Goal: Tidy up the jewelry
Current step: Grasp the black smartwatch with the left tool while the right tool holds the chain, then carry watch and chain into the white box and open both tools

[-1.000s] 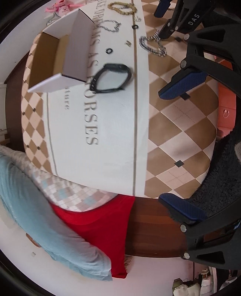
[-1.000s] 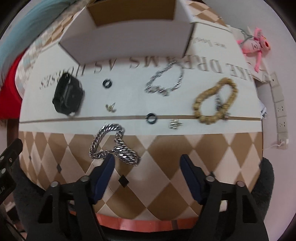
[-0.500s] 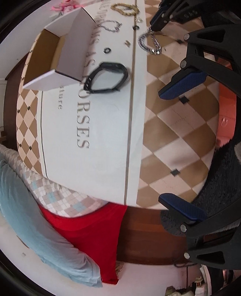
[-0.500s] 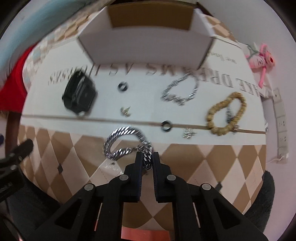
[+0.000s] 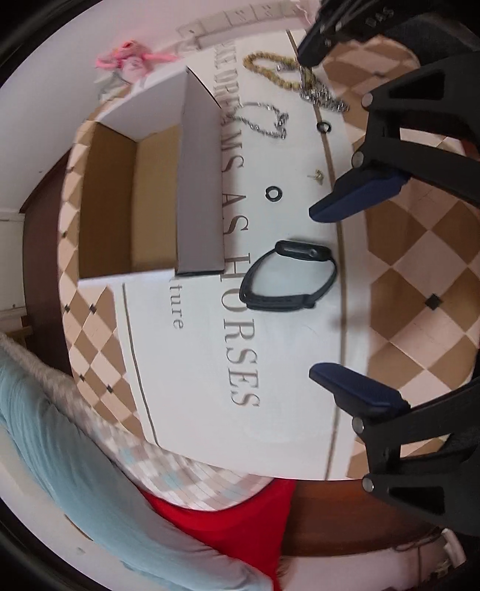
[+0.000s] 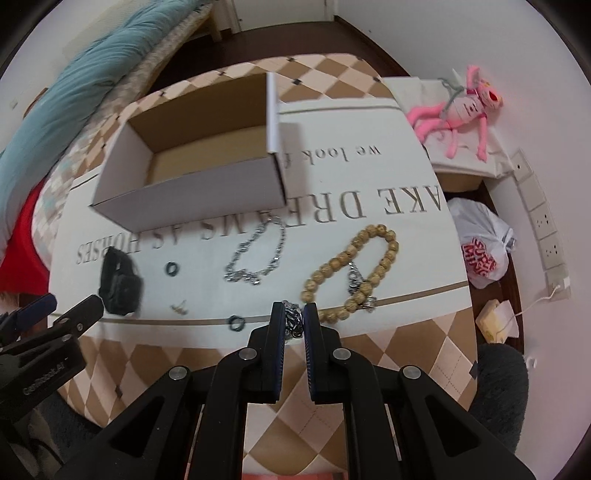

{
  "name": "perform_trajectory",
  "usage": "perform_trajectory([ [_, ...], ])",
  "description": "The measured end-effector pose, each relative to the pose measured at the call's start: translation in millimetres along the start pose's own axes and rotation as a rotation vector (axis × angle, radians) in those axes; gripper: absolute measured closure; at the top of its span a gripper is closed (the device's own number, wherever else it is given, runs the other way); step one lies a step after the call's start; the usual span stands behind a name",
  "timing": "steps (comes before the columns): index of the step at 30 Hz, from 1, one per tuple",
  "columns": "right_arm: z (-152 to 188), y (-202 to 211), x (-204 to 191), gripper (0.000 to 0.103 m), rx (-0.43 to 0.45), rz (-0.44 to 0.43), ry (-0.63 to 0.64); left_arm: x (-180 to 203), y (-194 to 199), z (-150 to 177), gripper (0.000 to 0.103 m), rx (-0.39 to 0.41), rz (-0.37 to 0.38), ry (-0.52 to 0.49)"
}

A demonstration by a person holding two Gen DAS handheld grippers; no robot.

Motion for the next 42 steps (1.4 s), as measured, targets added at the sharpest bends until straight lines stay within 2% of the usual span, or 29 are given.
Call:
perform_trajectory([
  [5,-2,-12,13,0.093,-0.024,0.002,-0.027,8,-21,-2,0.053,-0.037,-0.007,-0.017],
  [6,-2,-14,15,0.093,-0.028,0.002,-0.029,10,-23,-3,0.061,-0.039,-0.008,-0.019],
  [15,-1,-19,18,0.093,-0.039,-0.039,-0.051,19,-22,-6,0.067,0.009,-0.018,-0.07],
  [16,-2,-16,18,0.093,-0.036,-0.048,-0.055,20,-20,-6,0.073,0.014,-0.016,-0.073],
  [17,-2,-14,17,0.093,-0.033,-0.054,-0.056,22,-18,-6,0.093,0.017,-0.005,-0.073],
  [26,-10,19,11,0.093,0.016,-0.126,-0.057,18,1,-3,0.094,0.035,0.046,-0.051],
  [32,-16,43,9,0.093,0.054,-0.164,-0.06,4,28,-8,0.094,0.09,0.088,-0.018],
  [36,-22,60,7,0.093,0.08,-0.199,-0.063,-8,51,-16,0.094,0.122,0.142,0.023],
  [42,-47,91,1,0.093,0.133,-0.259,-0.038,-22,81,-46,0.094,0.164,0.249,0.083],
])
Point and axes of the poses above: each gripper's, at about its wrist camera, not at the fingertips, and y roughly against the way its jaws point, x to its right, z to its underside, the point moved 1 cm from there along -y, roughly the way its jaws point, and after that the axes turned 4 degrees about x, right-handed, at the moved point
